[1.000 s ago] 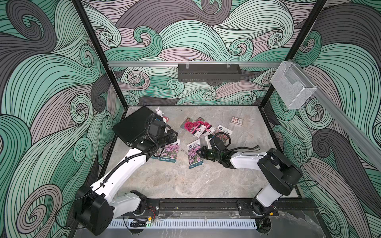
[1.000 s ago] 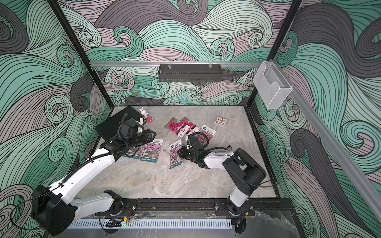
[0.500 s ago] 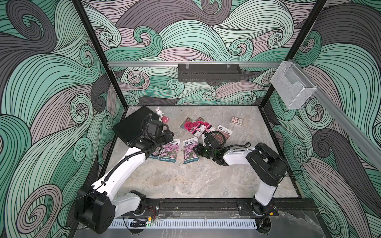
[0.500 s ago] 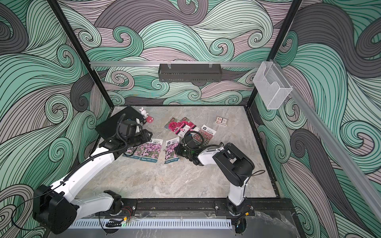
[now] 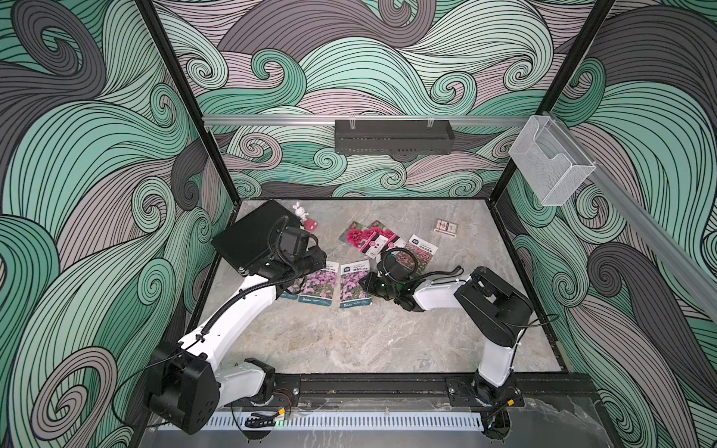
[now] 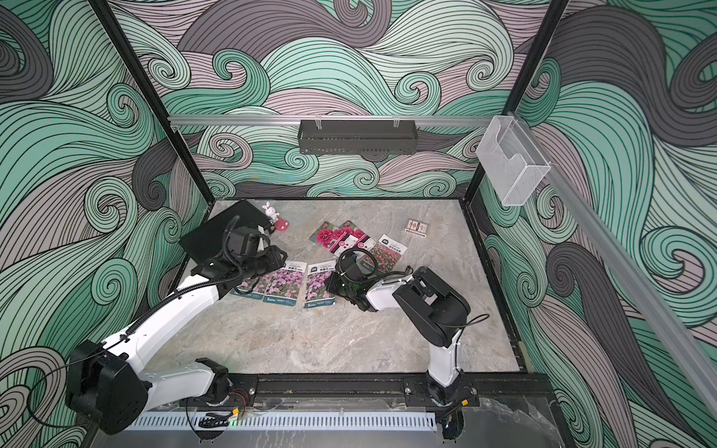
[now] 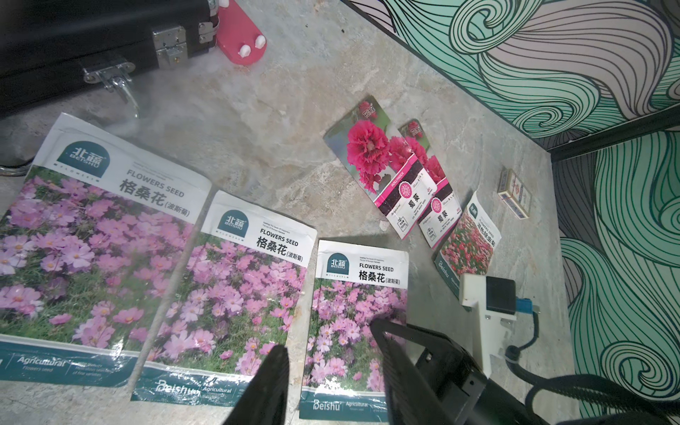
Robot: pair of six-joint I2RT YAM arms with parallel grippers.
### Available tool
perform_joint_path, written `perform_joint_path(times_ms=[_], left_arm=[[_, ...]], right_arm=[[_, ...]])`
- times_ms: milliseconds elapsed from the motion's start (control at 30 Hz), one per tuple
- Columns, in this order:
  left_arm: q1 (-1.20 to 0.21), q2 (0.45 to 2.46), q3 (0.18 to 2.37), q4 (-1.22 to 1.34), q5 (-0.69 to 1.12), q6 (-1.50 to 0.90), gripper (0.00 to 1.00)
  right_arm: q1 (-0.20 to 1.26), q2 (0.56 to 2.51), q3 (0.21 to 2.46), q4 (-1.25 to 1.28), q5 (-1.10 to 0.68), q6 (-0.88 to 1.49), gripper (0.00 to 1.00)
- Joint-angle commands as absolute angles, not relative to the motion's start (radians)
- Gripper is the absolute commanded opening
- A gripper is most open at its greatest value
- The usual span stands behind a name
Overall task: Arrange the seed packets in a row
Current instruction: Place the seed packet at the center of the board.
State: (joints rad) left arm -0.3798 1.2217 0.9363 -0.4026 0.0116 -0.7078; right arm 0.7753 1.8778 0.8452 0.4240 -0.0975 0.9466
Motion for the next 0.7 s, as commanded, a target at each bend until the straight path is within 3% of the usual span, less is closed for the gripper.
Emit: perform_joint_path(times_ms=[0,133,300,467,667], left_arm=[[-0.372,1.236,0.939,-0.405,0.021,-0.713,0.44],[-0.370,1.240,0.937,-0.405,0.023,-0.712,0.44],[-0.369,1.243,0.936,-0.406,0.026,-0.712,0.44],[-0.367,1.243,0.934,-0.411,0.028,-0.709,0.44],[-0.368,1.246,0.931,-0.417,0.025,-0.702,0.44]], right_arm=[[0.785,1.893,0.872,0.357,-0.059,0.918,0.33],[0.784,1.860,0.880,0.280,-0.030,0.873,0.54],[0.784,1.781,0.852,0.218,0.021,0.812,0.67],[0.782,1.684,0.830,0.141,0.067,0.759,0.69],[0.782,1.643,0.849,0.033,0.001,0.709,0.64]])
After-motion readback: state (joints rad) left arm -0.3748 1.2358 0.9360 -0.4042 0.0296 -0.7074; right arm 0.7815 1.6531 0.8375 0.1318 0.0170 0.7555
